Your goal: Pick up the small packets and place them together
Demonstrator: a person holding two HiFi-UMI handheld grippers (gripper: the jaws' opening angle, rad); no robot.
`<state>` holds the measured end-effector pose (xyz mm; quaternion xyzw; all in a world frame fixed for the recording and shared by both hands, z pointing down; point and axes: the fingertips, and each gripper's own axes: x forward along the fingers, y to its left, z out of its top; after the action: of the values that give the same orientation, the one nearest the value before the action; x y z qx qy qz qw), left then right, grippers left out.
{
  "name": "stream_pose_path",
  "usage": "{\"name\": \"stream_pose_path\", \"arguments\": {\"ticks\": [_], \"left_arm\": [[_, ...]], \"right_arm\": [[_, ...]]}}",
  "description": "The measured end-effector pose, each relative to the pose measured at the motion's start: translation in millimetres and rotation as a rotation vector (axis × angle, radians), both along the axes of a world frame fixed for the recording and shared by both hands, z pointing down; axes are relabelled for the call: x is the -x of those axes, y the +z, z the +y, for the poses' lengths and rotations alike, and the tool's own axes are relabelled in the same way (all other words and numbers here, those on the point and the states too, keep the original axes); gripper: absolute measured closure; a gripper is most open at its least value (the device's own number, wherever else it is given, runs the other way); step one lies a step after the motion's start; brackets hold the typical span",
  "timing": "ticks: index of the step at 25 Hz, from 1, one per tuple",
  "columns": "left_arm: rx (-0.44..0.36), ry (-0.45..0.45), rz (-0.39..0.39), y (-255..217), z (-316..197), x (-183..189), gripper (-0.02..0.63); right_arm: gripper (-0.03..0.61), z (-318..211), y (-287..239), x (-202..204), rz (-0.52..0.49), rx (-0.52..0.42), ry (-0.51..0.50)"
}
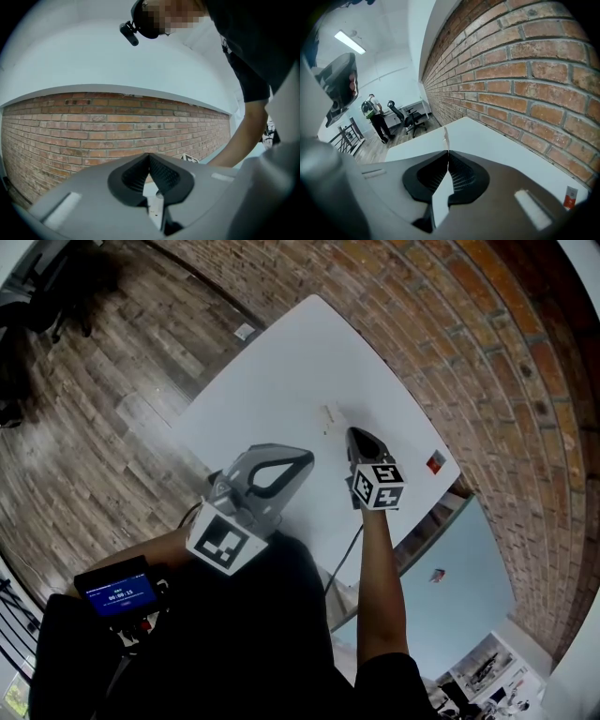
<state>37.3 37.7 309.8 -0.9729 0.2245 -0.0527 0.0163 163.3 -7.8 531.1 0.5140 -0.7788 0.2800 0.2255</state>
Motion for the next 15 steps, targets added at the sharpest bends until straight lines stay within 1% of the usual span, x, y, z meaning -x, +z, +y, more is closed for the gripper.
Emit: {"name": "stream_pose_path", "arguments": {"ticks": [4, 7, 9, 13, 15], "left_arm": [[0.014, 0.044, 0.019, 0, 6, -7, 0.614], [0.014, 0.059, 0.014, -2, 0, -5, 0.614], [0.030, 0.048, 0.027, -5, -3, -4, 0.614], [0.098, 0.014, 0.082, -8, -6, -13, 0.614], [0.106, 0.000, 0.088, -6, -6, -14, 0.614]], "right_arm": [[0.572, 0, -2, -4, 0.004, 0.001, 0.004], [0.572, -2, -2, -2, 0.006, 0.002, 0.002], [0.572, -1, -2, 1, 0.007, 0.006, -0.006], [0.574, -2, -3, -6, 0.018, 0.011, -0.007], [0.572, -3, 0, -6, 0.018, 0.022, -0.006]]}}
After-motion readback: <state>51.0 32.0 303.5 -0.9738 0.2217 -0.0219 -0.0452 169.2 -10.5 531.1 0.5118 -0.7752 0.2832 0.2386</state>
